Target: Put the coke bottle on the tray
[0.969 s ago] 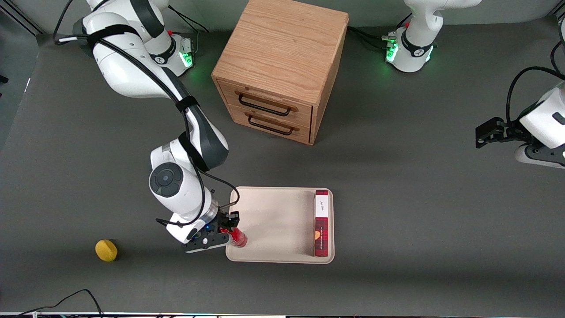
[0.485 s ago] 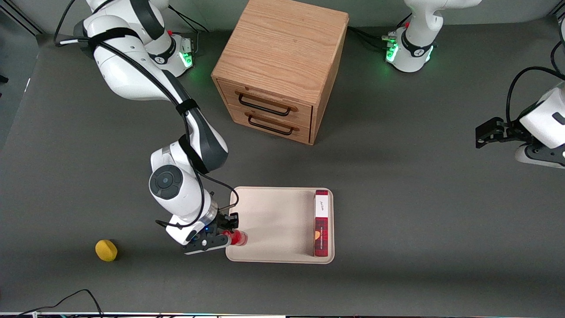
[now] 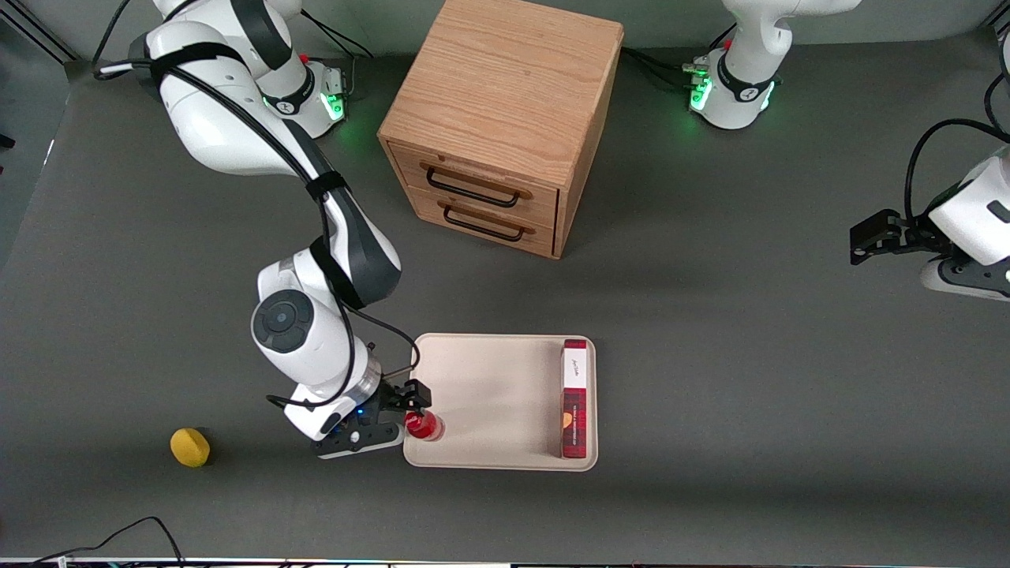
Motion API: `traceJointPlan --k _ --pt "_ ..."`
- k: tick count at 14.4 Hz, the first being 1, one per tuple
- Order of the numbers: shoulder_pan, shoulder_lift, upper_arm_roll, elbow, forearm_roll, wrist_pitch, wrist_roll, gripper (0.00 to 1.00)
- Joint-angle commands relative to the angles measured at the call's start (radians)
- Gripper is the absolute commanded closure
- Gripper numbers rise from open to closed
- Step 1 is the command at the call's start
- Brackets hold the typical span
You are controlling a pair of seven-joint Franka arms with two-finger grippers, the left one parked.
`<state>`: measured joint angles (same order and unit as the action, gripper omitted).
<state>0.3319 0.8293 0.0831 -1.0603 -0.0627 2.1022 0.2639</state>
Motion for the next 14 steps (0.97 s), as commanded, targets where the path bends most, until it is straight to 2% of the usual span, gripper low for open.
traceJointPlan --k 1,3,7,11,14 --pt "-0.059 -0.090 0.015 -0.026 0.001 -0.134 0.006 0.00" --pt "-0.118 -0.188 0.027 -0.133 0.050 -0.198 0.012 0.00" --pt "-0.215 -0.430 0.030 -0.378 0.060 -0.257 -0.005 0.00" --pt "-0.309 -0.585 0.030 -0.415 0.060 -0.451 -0.049 0.00" --pt "-0.358 -0.676 0.030 -0.446 0.058 -0.511 -0.092 0.00"
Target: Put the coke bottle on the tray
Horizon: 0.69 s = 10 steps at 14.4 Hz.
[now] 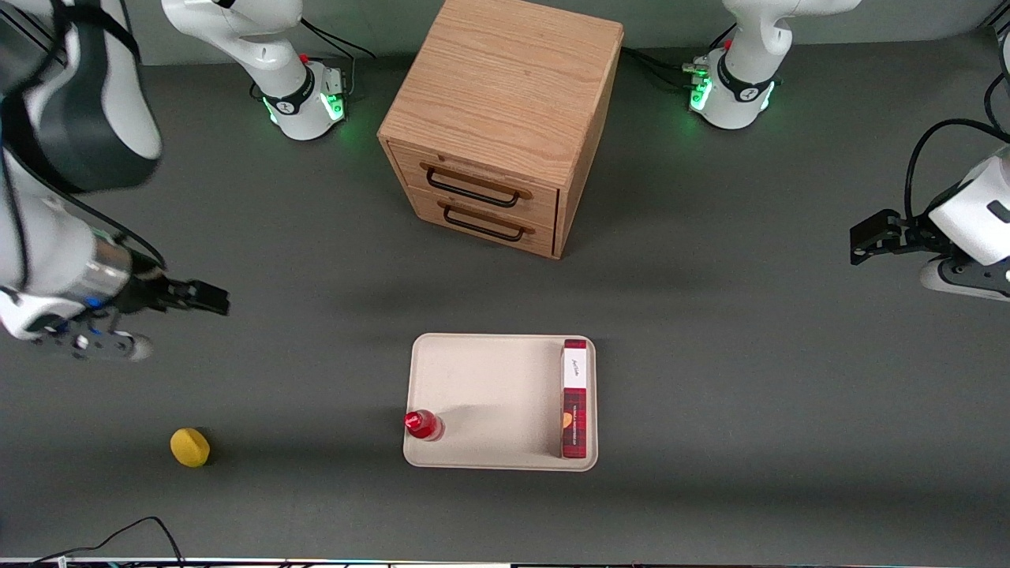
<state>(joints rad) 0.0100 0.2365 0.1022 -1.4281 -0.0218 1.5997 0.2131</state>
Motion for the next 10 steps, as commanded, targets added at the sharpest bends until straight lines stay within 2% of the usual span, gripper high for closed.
traceJointPlan --k 1,10 --pt "-0.048 -0.113 0.011 -0.095 0.019 -0.015 -0.063 0.00" --pt "-0.110 -0.180 0.011 -0.080 0.023 -0.066 -0.066 0.00"
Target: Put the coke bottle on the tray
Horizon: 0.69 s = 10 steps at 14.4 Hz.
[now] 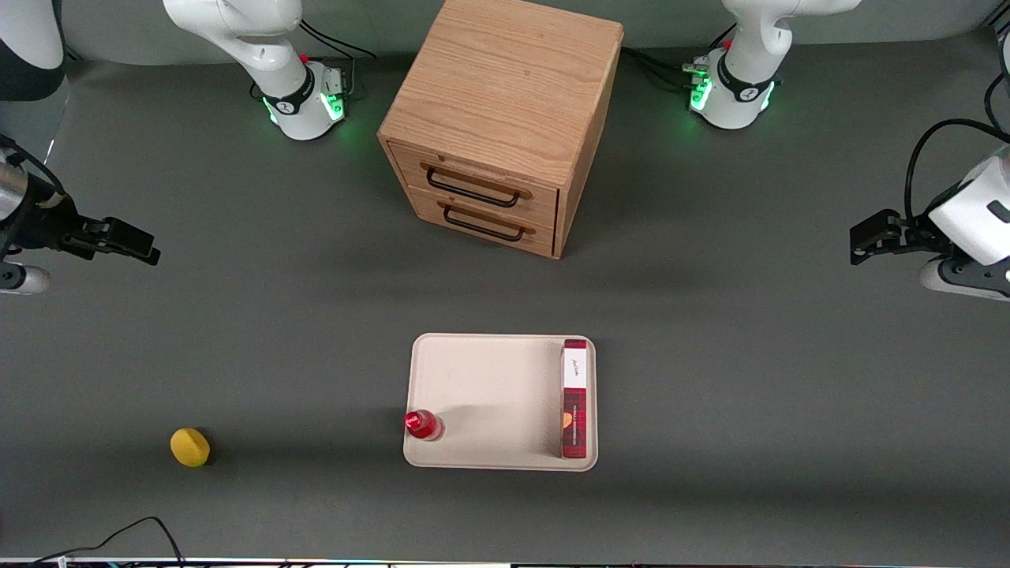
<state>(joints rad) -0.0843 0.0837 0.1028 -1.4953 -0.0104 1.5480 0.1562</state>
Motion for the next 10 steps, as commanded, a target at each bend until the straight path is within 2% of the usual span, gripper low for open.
traceJointPlan --k 1,10 --pt "-0.017 -0.027 0.011 -0.005 0.012 -0.040 -0.009 0.00" --pt "-0.005 0.005 -0.002 0.073 0.023 -0.069 -0.007 0.00"
